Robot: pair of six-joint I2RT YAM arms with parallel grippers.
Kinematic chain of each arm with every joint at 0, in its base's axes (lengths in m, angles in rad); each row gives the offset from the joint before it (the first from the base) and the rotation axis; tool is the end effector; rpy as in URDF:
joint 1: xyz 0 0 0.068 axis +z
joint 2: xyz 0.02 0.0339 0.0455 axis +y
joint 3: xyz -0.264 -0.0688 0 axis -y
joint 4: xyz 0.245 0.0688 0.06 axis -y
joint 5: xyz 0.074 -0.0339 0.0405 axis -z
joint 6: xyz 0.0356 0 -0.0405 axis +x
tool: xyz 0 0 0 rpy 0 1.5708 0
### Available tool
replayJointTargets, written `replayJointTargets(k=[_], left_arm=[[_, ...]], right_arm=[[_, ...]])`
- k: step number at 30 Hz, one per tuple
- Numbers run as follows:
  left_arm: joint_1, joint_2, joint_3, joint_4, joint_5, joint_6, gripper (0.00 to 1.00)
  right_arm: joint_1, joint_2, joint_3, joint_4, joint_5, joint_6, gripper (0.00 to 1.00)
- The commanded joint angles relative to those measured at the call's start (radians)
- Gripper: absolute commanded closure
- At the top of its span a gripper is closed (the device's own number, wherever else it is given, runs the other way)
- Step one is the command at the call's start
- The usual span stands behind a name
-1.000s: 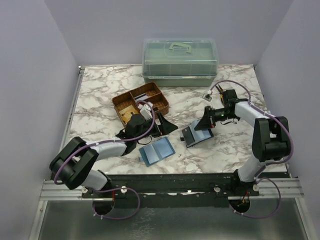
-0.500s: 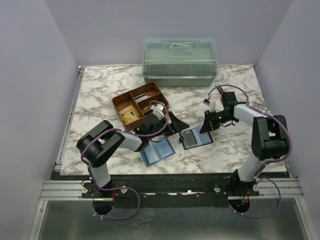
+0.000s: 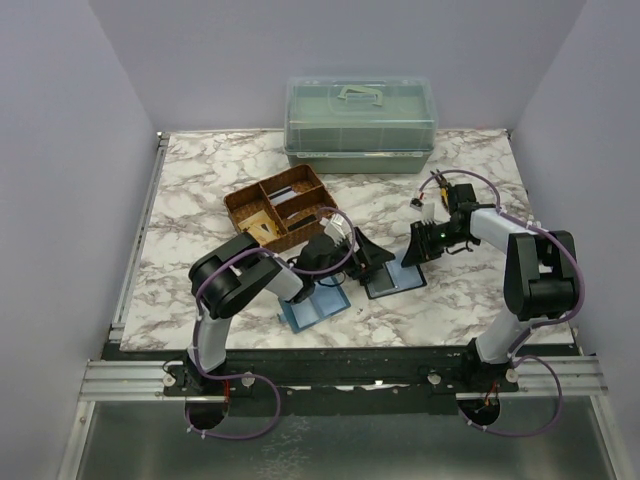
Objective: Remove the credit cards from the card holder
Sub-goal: Place the card holder at the center of the board.
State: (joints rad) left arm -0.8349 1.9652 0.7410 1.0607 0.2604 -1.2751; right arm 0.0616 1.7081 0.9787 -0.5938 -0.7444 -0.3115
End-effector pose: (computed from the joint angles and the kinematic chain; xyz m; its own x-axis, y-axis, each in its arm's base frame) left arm 0.2403 -0.2790 0.1295 -0.8801 -0.4052 -0.2474 0.1539 0.2496 -0.9561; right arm 0.3013 0.0427 0.1593 -0.8564 -0.2787 -0.4346 -0.4974 0.6707 0.5501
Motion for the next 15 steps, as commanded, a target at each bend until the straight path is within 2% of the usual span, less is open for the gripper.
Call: replayJointTargets(k=[1,4,8,11,15], left_arm=[[-0.021,0.040,0.022,0.019,-0.042,-0.017,0.25],[-0.021,0.048,0.022,0.012,-0.047,-0.015,0.26],[-0.023,0.041,0.019,0.000,-0.054,-0.003,0.27],[-0.024,0.023,0.020,-0.032,-0.069,0.019,0.27],[-0.028,-0.008,0.033,-0.101,-0.079,0.052,0.27]], right_arm=[[-0.006,-0.017,0.037,-0.066,-0.190,-0.049,0.73],[-0.006,0.010,0.056,-0.101,-0.264,-0.061,0.72],[-0.006,0.009,0.035,-0.022,-0.070,0.007,0.74],[-0.006,-0.003,0.009,0.029,0.075,0.050,0.87],[-0.006,-0.008,-0.001,0.048,0.145,0.063,0.91]])
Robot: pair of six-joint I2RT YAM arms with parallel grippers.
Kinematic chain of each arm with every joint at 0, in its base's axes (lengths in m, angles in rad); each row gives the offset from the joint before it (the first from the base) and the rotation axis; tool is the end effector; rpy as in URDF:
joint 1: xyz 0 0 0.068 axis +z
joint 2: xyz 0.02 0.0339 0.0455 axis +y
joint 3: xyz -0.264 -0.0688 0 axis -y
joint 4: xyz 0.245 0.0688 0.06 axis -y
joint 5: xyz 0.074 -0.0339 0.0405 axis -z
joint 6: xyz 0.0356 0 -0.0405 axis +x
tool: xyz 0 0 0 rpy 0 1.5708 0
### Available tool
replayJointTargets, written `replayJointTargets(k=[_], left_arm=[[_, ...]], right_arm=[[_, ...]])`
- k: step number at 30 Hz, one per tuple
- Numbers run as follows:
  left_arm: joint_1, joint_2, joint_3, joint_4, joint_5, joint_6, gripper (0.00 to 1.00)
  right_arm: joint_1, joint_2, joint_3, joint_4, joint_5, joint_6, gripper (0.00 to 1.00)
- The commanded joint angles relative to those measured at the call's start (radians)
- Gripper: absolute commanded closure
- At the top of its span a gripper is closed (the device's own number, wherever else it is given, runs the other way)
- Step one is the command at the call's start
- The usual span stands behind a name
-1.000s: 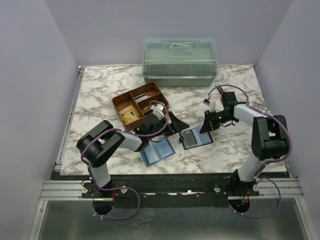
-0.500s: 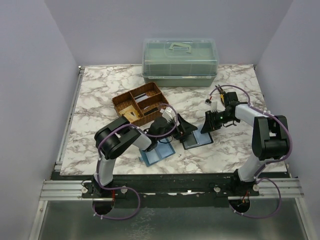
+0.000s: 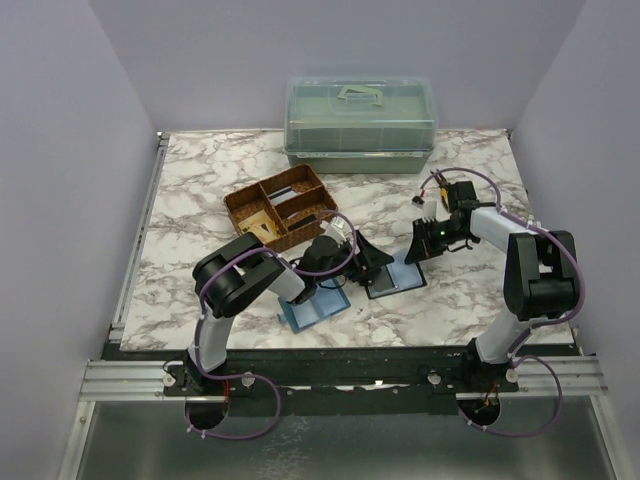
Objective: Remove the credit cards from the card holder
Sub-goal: Place the card holder at the center of the board.
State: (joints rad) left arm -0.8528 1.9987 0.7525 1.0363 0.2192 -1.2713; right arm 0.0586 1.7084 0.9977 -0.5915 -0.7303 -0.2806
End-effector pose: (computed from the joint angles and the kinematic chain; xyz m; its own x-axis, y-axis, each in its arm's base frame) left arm 0.2382 -0.2844 0.1180 -0.8765 -0.4142 -0.2453 0.1272 0.2921 -0.9479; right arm 0.3058 0.0417 0.1637 -0.8638 -0.2573 -0.4331 -0.4783 0.6890 0.5445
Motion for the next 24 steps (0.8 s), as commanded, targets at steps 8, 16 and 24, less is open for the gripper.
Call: replayJointTargets(k=[8,16,24], left_arm=[[-0.041,-0.158,0.033,-0.329,-0.134,0.132,0.23],[-0.066,-0.239,0.015,-0.443,-0.193,0.164,0.21],[-0.075,-0.305,-0.002,-0.486,-0.247,0.174,0.21]], right_arm=[[-0.003,-0.065,-0.033,0.073,0.230,0.021,0.71],[-0.003,-0.221,-0.064,0.111,0.077,-0.018,0.56],[-0.003,-0.124,-0.046,0.017,-0.299,-0.048,0.56]])
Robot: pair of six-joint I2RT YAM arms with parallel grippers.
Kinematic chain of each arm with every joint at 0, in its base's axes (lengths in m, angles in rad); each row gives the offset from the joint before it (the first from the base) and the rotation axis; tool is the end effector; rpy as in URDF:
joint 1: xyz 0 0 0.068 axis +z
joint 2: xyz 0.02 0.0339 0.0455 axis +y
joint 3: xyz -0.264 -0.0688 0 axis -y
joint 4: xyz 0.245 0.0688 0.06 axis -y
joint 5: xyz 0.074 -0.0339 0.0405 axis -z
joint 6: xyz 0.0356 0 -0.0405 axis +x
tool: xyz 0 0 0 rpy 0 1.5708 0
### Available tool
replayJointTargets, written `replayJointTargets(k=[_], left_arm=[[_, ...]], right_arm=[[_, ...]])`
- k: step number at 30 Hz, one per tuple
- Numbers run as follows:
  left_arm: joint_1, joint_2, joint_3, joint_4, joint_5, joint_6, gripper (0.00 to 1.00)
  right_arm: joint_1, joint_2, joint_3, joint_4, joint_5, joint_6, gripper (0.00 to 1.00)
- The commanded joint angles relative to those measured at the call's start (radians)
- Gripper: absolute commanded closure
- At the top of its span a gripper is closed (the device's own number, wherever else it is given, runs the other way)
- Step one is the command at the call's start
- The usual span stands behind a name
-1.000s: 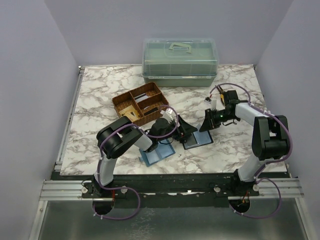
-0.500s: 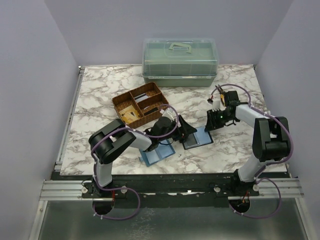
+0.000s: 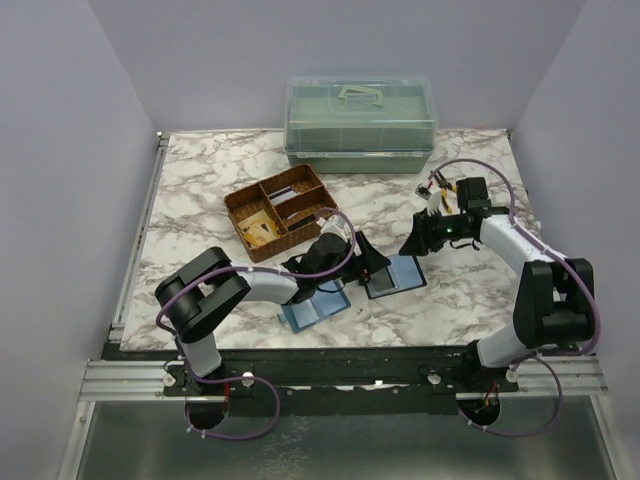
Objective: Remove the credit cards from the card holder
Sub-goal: Place the card holder at the center of the board, then pick up the card holder from the center of the board.
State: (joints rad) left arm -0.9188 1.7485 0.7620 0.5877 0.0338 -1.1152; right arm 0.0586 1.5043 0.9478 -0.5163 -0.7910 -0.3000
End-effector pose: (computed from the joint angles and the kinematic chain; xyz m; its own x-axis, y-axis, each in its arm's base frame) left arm 0.2131 -0.2812 0.1595 -0.8340 -0.3865 -0.3937 0.1463 0.5331 -0.8333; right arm 0.2875 0.0422 0.2114 -0.7255 -0.2507 -0.6409 -0.6224 0.6364 0.4556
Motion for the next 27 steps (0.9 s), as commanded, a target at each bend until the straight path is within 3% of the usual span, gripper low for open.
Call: replayJointTargets(k=[1,7,18,27], left_arm=[[-0.009,-0.059,-0.016,-0.037,-0.061,0.014,0.21],[-0.009,-0.075,-0.042,-0.027,-0.073,-0.014,0.22],[-0.009,-0.034,-0.044,0.020,-0.057,-0.028,0.26],[-0.008,0.015,-0.036,0.020,-0.046,-0.060,0.30]], right_arm=[[-0.003,0.109,0.013,-0.071,-0.283,-0.035,0.56],[-0.003,0.242,0.034,-0.065,-0.413,0.007,0.59],[-0.003,0.320,0.010,0.031,-0.284,0.112,0.58],[-0.003,0.363,0.018,0.036,-0.269,0.125,0.58]])
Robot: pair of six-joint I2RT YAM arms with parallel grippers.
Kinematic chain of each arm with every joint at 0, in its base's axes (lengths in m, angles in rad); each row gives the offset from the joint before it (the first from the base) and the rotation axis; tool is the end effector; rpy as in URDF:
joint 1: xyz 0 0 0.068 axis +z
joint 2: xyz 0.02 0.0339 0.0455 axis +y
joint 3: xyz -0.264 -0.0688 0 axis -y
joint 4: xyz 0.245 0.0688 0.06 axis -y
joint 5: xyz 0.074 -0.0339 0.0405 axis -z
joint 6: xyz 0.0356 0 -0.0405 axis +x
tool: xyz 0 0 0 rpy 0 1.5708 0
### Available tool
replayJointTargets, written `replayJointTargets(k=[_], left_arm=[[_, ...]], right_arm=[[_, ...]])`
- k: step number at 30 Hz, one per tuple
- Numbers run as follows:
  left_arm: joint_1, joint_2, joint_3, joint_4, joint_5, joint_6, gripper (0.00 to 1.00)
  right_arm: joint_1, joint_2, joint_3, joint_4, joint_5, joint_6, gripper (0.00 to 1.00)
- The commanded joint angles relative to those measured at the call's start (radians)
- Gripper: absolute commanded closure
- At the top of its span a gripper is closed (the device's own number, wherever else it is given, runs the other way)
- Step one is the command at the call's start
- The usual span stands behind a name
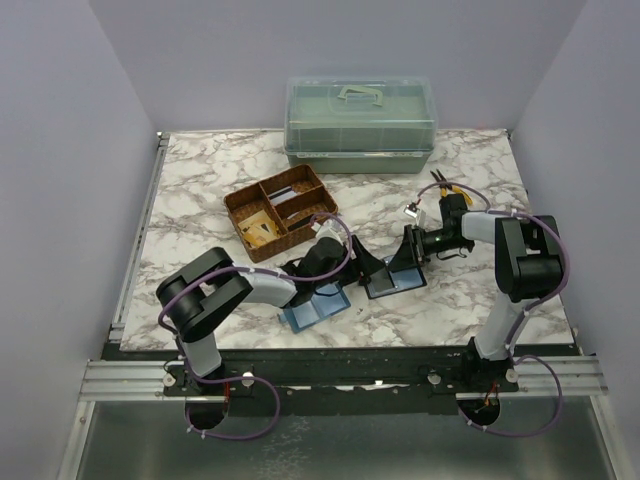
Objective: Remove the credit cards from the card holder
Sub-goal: Pick up the card holder from the center of the board.
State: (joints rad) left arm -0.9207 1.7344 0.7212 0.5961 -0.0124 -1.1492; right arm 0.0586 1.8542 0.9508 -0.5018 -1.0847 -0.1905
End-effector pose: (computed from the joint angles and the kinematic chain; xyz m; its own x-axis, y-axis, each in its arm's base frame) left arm 0.2084 -0.2734 0.1534 -0.8203 -0.4285 -0.3787 0.0992 0.5456 -0.8322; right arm 0.3052 0.0494 0.1223 -0.9341 -0.1434 -0.3270 -0.3562 0.4386 0.8251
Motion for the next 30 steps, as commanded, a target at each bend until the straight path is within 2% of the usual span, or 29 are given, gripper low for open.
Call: replayJointTargets(k=[1,30], left_arm=[[-0.007,0.033,0.005,0.011,0.000,-0.027,0.32],[-0.006,0.106,0.030,0.067,0.065,-0.053,0.42]], right_arm=[[-0.003,0.015,0.013,0.024,0.027,0.018,0.58],[-0.003,0.075,0.026,0.019,0.007,0.027,0.57]])
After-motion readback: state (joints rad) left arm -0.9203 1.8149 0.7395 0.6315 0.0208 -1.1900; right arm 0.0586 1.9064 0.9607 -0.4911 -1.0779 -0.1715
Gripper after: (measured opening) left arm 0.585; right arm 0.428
